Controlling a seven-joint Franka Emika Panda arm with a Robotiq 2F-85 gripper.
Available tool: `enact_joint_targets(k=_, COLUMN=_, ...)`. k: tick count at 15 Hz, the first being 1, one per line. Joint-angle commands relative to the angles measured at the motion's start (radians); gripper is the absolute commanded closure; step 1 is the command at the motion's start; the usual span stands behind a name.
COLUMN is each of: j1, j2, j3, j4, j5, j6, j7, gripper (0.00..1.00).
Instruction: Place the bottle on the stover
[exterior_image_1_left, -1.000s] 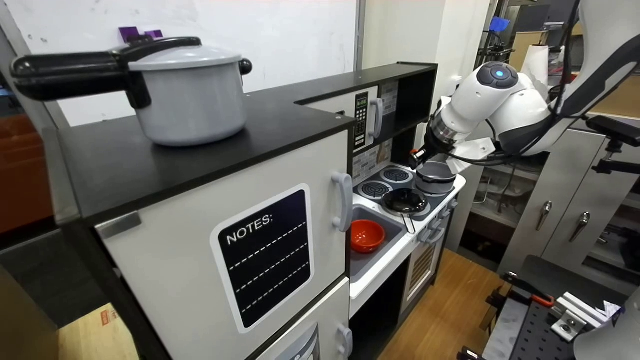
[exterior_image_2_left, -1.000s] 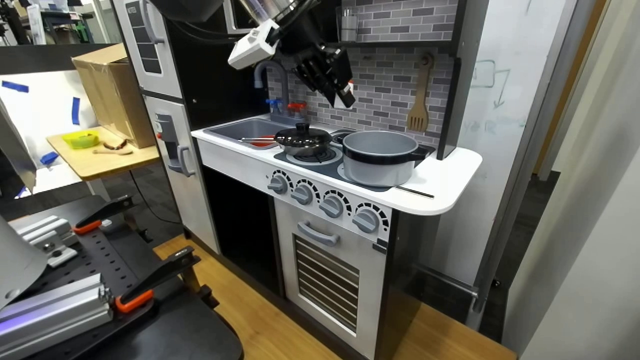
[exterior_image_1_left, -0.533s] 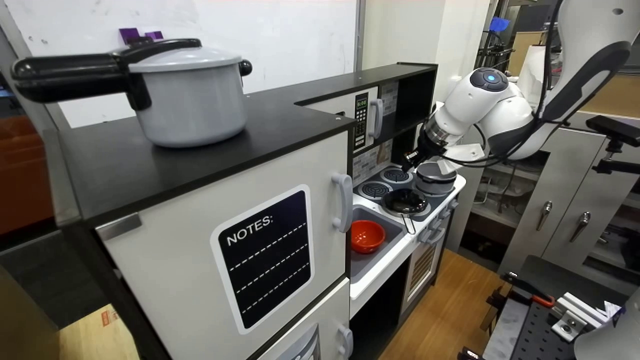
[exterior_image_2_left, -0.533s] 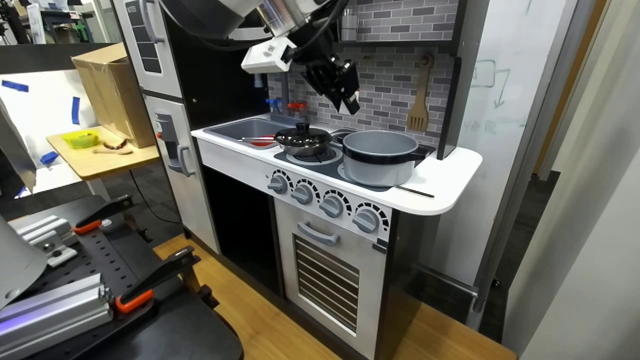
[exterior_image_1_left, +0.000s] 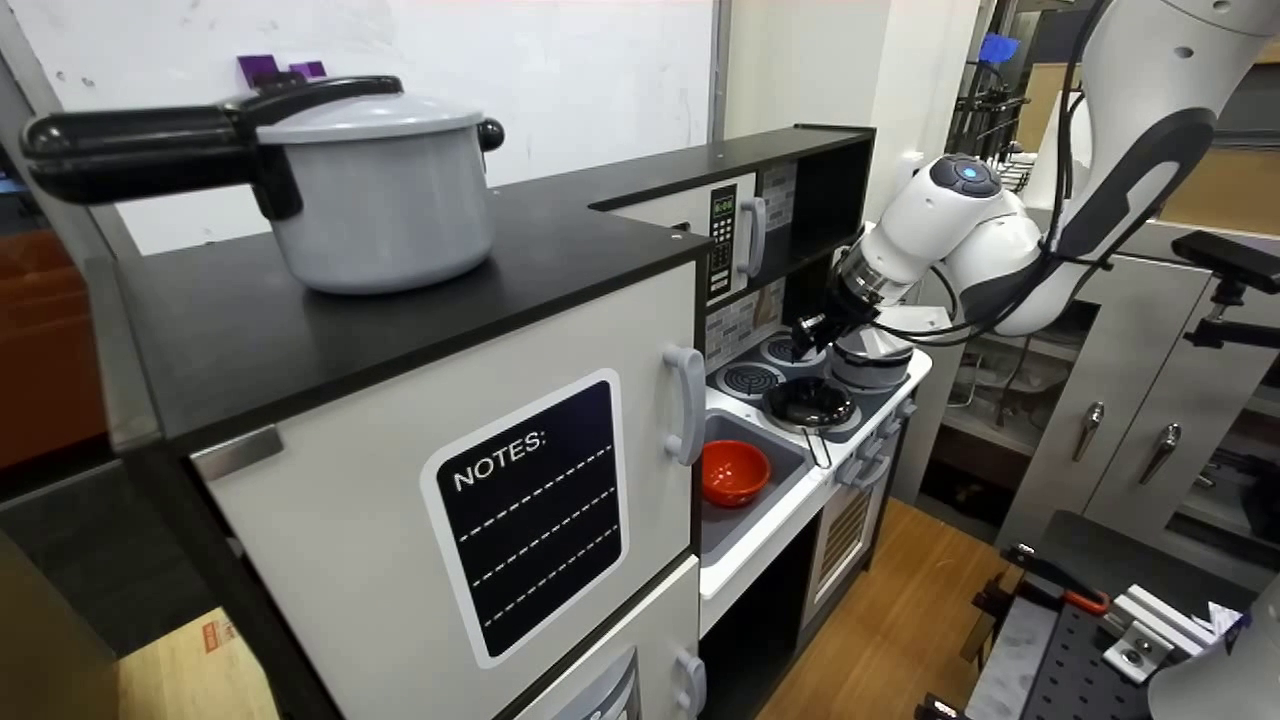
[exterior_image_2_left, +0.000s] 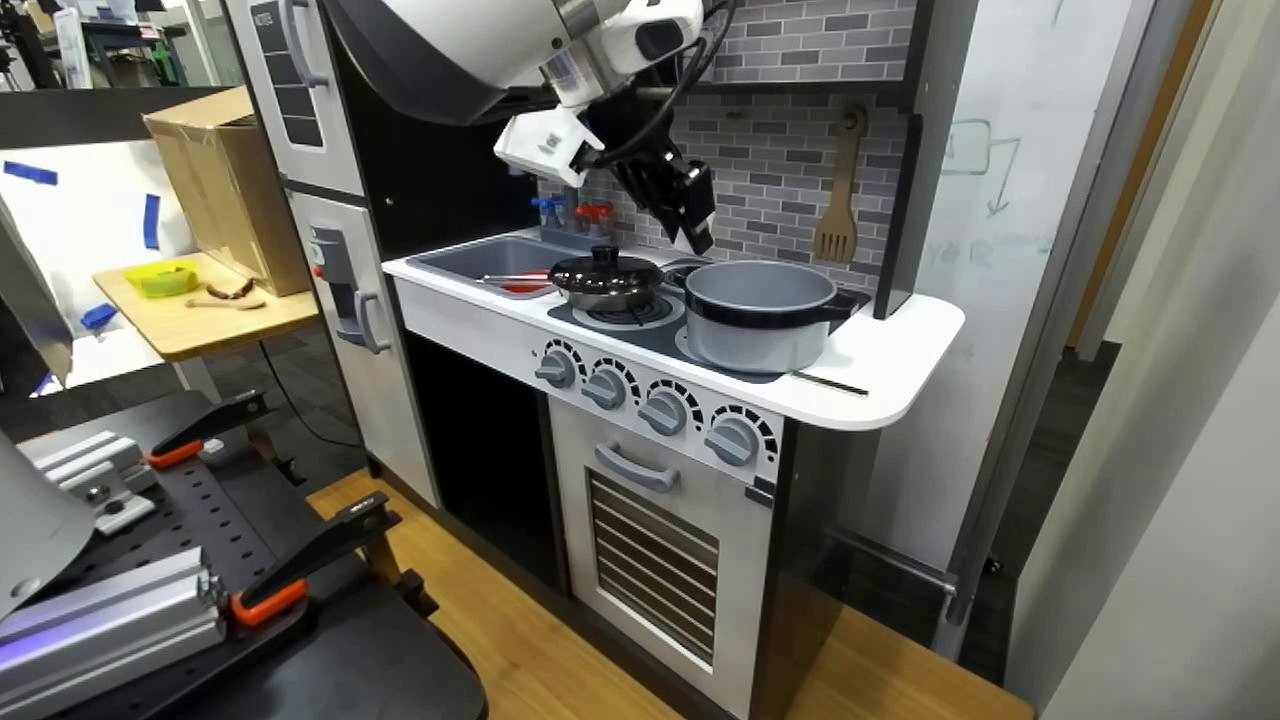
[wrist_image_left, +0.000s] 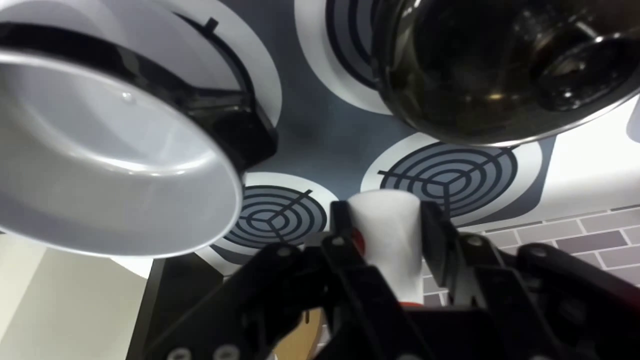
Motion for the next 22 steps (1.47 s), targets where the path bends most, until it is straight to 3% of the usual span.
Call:
enact_joint_targets(k=1, j1=0.003, j2=0.01, j3=-0.017, j4=0.036, j5=-0.021, j6=-0.026, j7=-0.01, gripper=0.88)
enact_joint_targets(k=22, j1=0.024, j2=0.053, j3=-0.027, j4=0.052, j5=-0.025, j6=-0.053, j7=-0.008, gripper=0.88)
